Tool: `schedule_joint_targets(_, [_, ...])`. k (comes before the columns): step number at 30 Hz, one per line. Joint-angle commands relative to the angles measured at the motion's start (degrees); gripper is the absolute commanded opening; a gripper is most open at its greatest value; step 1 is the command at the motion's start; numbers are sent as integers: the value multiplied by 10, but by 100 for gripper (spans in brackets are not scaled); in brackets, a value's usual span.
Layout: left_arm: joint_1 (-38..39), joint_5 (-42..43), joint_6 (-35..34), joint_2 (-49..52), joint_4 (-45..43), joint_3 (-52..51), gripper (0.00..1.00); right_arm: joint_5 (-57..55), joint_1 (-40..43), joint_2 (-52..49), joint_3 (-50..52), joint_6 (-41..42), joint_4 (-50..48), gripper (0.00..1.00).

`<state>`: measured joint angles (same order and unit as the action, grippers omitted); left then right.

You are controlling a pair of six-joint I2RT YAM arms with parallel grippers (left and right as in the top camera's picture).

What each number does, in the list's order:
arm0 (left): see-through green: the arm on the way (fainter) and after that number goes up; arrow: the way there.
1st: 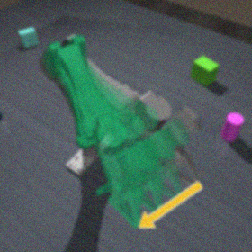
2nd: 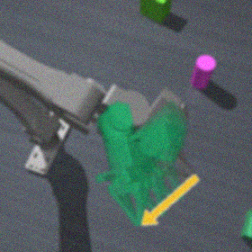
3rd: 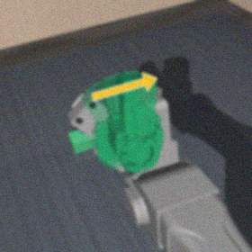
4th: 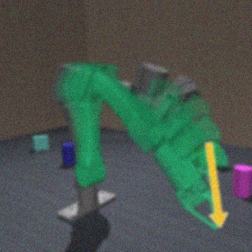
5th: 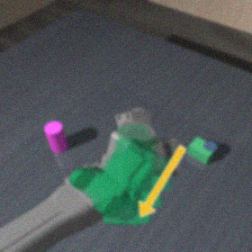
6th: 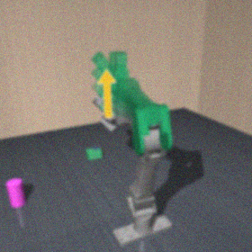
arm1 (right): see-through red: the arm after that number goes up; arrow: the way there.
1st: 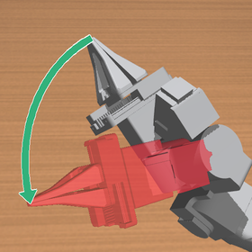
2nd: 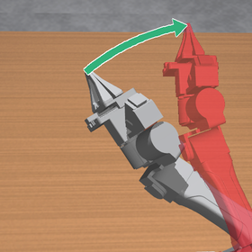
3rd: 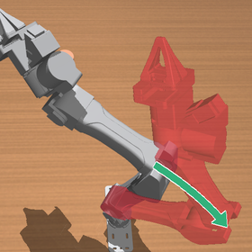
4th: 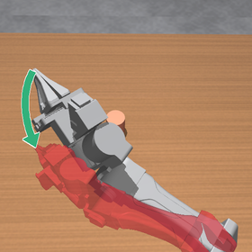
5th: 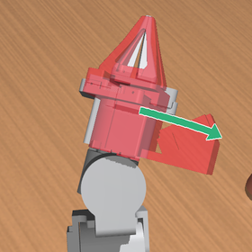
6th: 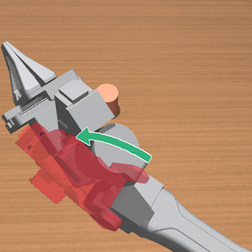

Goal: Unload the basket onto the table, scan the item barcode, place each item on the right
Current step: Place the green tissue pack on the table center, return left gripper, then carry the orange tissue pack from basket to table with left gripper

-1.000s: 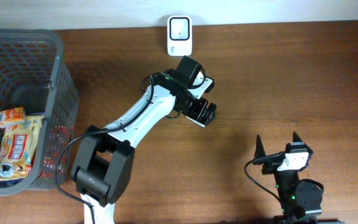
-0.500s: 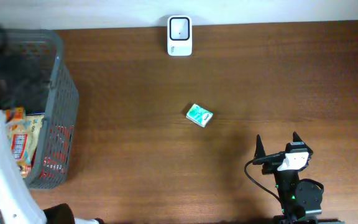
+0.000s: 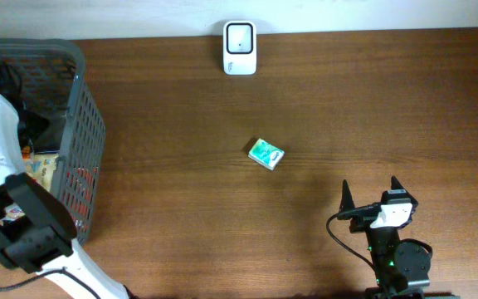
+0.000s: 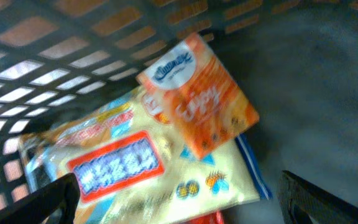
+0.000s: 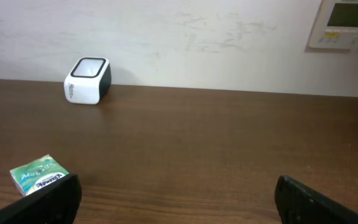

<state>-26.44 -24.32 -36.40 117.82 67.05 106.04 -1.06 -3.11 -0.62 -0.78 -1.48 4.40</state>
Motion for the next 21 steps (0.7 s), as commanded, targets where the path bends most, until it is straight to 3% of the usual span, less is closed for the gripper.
schedule_joint_targets(1, [-3,-37,-1,51,-19,-3,100,-3,-3,3,5,4,2,99])
schedule_joint_targets(5, [-17,-40,-1,78,-45,-4,100,-3,-3,3,5,4,2,99])
schedule_joint_targets(8, [-20,-40,0,90,-58,-4,93,-3,-3,3,5,4,2,99])
schedule_joint_targets(10, [-24,-40,0,90,-76,-4,65,-3,-3,3,5,4,2,99])
schedule_joint_targets(12, [-24,-40,0,90,-78,-4,57,-3,-3,3,5,4,2,99])
schedule_joint_targets(13, [-24,-40,0,90,-83,-4,47,-3,-3,3,5,4,2,99])
schedule_joint_targets(15, [-24,-40,0,90,-84,-4,0,-3,-3,3,5,4,2,98])
schedule_joint_targets(18, [-23,-40,28,72,-48,3,0,-3,-3,3,5,4,2,98])
schedule_joint_targets(21, [6,-4,28,-36,-7,50,0,-3,-3,3,5,4,2,98])
